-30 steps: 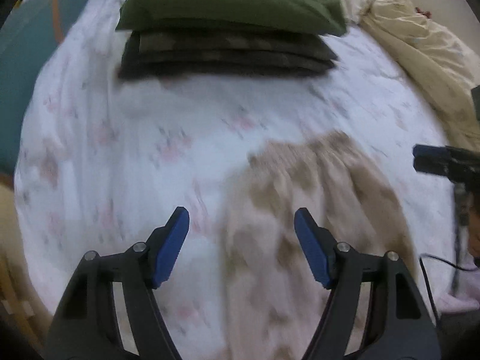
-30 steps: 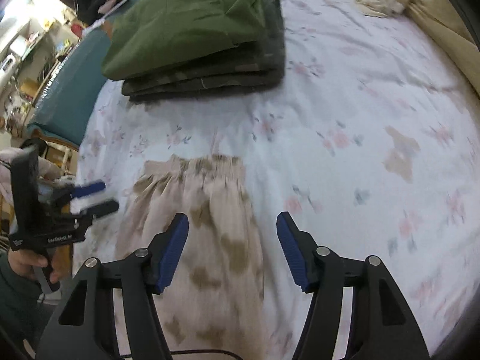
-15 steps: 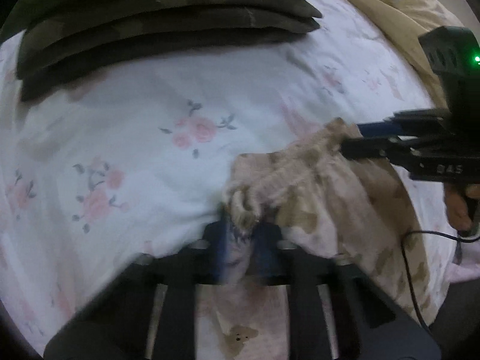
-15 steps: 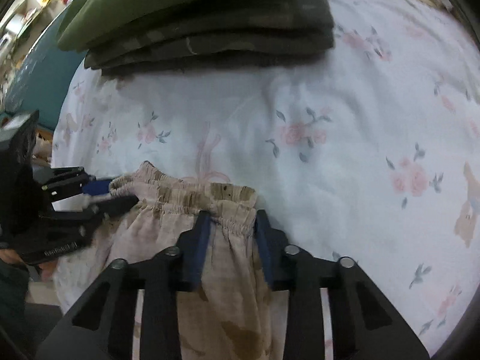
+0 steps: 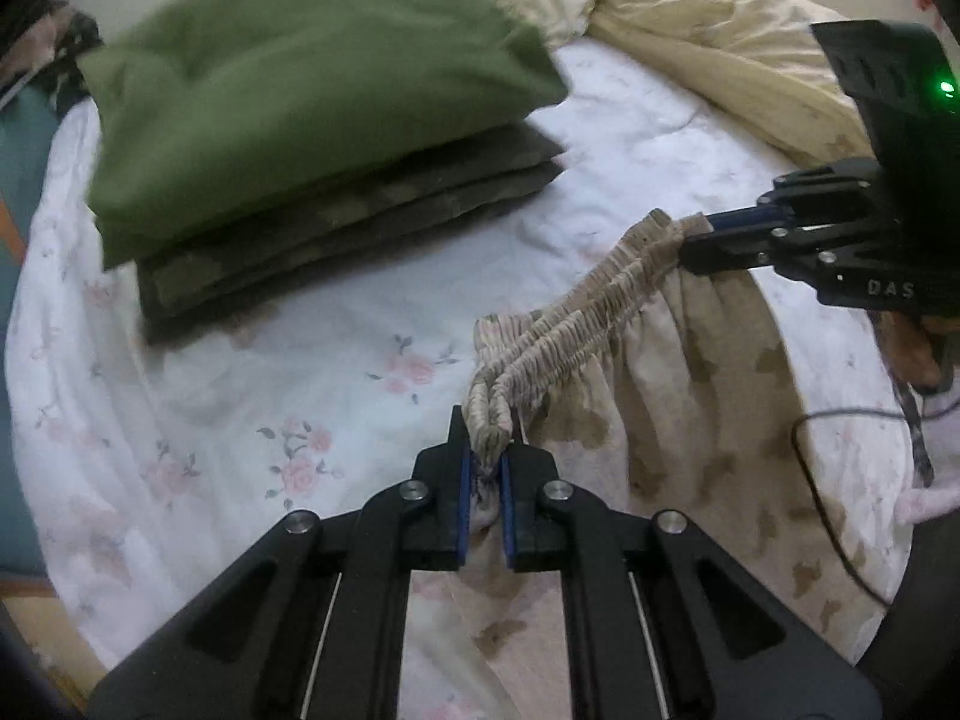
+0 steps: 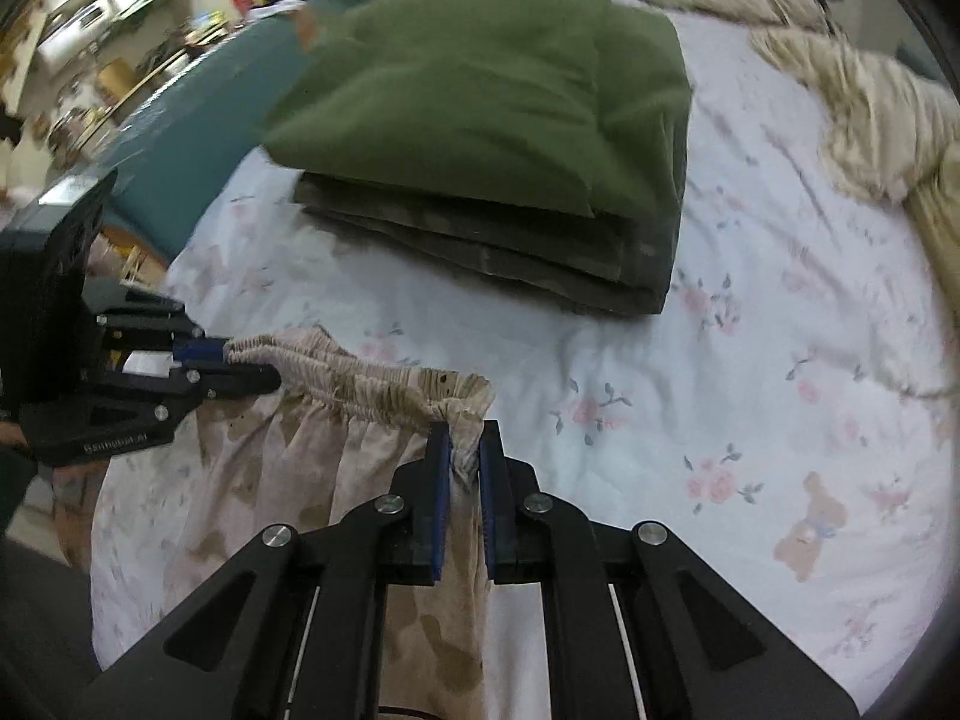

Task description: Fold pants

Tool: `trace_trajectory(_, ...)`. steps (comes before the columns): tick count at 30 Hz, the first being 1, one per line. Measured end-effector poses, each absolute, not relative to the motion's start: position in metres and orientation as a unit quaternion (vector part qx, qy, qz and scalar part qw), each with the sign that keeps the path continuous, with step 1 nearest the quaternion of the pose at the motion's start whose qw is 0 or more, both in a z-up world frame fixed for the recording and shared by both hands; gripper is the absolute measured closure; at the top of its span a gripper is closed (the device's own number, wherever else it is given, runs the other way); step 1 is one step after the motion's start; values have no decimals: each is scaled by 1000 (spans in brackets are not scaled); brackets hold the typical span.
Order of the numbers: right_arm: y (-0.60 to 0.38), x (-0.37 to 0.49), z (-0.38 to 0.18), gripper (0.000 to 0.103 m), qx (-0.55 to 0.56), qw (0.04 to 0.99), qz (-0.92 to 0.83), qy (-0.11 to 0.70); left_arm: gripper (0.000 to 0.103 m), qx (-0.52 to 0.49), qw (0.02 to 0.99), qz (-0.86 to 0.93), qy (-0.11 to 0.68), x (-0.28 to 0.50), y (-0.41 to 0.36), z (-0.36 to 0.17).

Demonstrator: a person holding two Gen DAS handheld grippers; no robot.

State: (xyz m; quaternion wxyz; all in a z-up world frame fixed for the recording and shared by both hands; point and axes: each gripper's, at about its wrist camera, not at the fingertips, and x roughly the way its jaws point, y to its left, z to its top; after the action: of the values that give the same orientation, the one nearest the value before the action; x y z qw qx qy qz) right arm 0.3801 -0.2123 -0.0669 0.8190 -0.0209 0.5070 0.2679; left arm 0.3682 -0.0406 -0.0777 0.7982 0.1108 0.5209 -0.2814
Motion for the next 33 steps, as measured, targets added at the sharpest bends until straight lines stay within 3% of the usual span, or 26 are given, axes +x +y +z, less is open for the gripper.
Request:
trace_trajectory(10, -226, 280, -8, 95, -45, 831, 293, 471, 97, 166, 816, -322, 451, 255, -46, 6)
trace_trajectory(17, -229, 179, 15, 95, -61, 837, 303, 451, 97, 193, 818, -330, 430, 164, -47, 33)
trace_trajectory(25, -235, 72, 3, 95, -73, 823, 316, 466, 97, 223, 790, -342, 457, 58, -59, 16)
trace_trajectory(29, -226, 32, -30, 95, -92, 796, 324, 502, 97, 282, 761, -339, 475, 11, -77, -16)
trace_trajectory(33, -220, 15, -72, 95, -100, 759, 329, 553, 97, 274, 718, -341, 541, -7, -81, -54)
